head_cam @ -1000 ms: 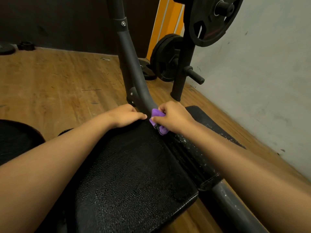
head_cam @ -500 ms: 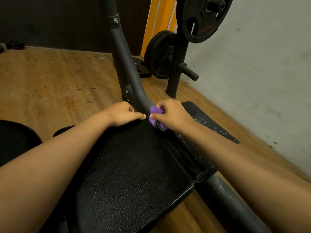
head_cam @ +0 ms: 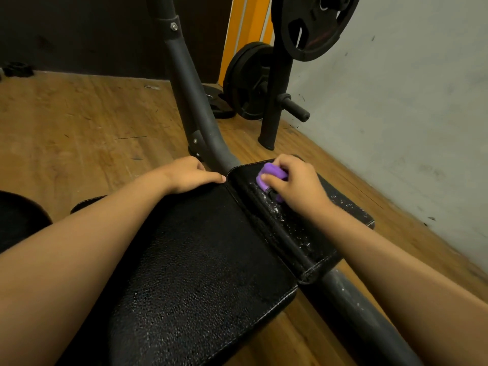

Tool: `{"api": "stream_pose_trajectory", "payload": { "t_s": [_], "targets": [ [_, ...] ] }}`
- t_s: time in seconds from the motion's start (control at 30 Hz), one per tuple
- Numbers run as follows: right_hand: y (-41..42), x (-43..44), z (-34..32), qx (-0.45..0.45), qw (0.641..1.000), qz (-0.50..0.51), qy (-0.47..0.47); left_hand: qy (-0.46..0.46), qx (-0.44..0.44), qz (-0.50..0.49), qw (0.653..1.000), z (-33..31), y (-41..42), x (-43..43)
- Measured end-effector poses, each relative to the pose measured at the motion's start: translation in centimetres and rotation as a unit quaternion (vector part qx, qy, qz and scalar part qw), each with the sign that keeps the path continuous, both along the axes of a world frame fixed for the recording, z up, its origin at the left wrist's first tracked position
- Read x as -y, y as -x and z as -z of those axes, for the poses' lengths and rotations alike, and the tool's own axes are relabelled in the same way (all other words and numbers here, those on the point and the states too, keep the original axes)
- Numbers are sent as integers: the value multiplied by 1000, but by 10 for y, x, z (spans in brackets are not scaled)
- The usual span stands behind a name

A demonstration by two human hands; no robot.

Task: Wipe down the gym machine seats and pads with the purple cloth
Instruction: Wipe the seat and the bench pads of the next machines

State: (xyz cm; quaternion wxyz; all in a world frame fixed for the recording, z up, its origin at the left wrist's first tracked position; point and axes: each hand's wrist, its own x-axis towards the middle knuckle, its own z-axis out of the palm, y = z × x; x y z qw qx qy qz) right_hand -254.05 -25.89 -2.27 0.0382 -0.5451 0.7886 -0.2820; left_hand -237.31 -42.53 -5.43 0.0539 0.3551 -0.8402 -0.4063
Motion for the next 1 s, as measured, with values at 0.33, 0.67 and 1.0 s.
{"api": "stream_pose_trajectory", "payload": {
  "t_s": [0.33,0.67,1.0],
  "targets": [
    [-6,12,-6,-30,989,-143,-34,6,7,-3,1000,0,2,-1],
    [8,11,-4,-34,991,-125,-36,22,6,3,1000,3,3,1],
    [29,-24,-3,-24,996,-77,-47,37,8,1,999,0,1,-4]
  ]
}}
